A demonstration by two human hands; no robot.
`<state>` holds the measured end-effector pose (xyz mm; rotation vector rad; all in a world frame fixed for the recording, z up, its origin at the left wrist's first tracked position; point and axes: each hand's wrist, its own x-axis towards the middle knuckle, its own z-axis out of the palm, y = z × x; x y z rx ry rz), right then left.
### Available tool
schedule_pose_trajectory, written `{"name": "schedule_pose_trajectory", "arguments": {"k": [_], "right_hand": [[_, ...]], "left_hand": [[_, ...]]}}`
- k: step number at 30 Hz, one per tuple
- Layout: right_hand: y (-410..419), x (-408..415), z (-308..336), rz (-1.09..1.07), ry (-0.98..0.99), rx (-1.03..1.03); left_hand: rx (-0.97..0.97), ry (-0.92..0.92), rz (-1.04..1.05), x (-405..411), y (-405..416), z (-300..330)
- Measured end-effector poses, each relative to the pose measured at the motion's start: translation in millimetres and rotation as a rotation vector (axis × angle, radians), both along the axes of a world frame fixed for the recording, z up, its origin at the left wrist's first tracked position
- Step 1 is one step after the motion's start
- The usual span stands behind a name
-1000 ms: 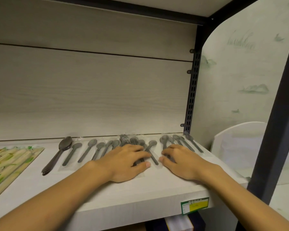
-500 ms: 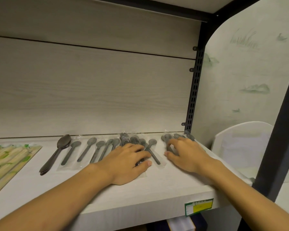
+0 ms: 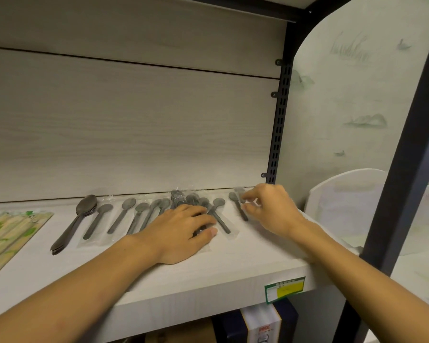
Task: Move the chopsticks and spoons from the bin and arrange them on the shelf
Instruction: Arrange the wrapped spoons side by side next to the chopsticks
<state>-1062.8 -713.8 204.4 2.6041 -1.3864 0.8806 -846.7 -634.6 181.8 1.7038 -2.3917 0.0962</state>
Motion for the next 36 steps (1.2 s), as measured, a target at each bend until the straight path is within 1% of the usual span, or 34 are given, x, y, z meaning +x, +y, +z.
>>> {"name": "schedule_pose_trajectory", "arguments": {"k": [3, 5, 8, 15, 19, 22, 25, 28, 29, 33, 35, 36], "right_hand": [[17.6, -19.1, 1.4, 0.035, -0.039, -0.064], [30.4, -34.8, 1.5, 0.018, -0.044, -0.08], [47.5, -60.4, -1.1, -0.028, -0.049, -0.061], [69.9, -97.4, -8.5, -0.14, 0.018, -0.01], [72.8, -99.6, -9.8, -0.139, 0.049, 0.061], [72.1, -98.1, -10.2, -0.115, 0.025, 0.111], [66.2, -89.0, -10.0, -0.097, -0.009, 0.096], [59.5, -64.8, -8.1, -0.034, -0.037, 0.077], [57.3, -54.7, -7.1, -0.006, -0.044, 0.072], [52.2, -12.8, -2.3, 0.088, -0.019, 0.093], [48.7, 4.7, -1.8, 0.102, -0.005, 0.081], [45.6, 12.1, -2.5, 0.103, 0.003, 0.077]], "left_hand": [[0.003, -0.05, 0.02, -4.6, -1.2, 4.0], [0.004, -0.075, 0.024, -8.9, -2.8, 6.8], [0.008, -0.107, 0.024, -16.4, -8.8, 10.5], [-0.098, -0.155, 0.054, -43.7, -21.4, 19.1], [-0.047, -0.154, 0.015, -57.1, -23.0, 22.1], [-0.082, -0.077, 0.015, -57.3, -24.9, 20.4], [-0.132, -0.044, -0.001, -55.2, -21.0, 19.9], [-0.154, 0.002, -0.029, -51.7, -18.3, 17.3], [-0.146, 0.054, -0.04, -49.9, -17.6, 16.7], [-0.085, 0.396, -0.094, -40.2, -10.8, 20.4], [-0.115, 0.477, -0.063, -31.0, -6.5, 23.7], [-0.138, 0.467, -0.035, -25.2, -5.3, 24.7]]}}
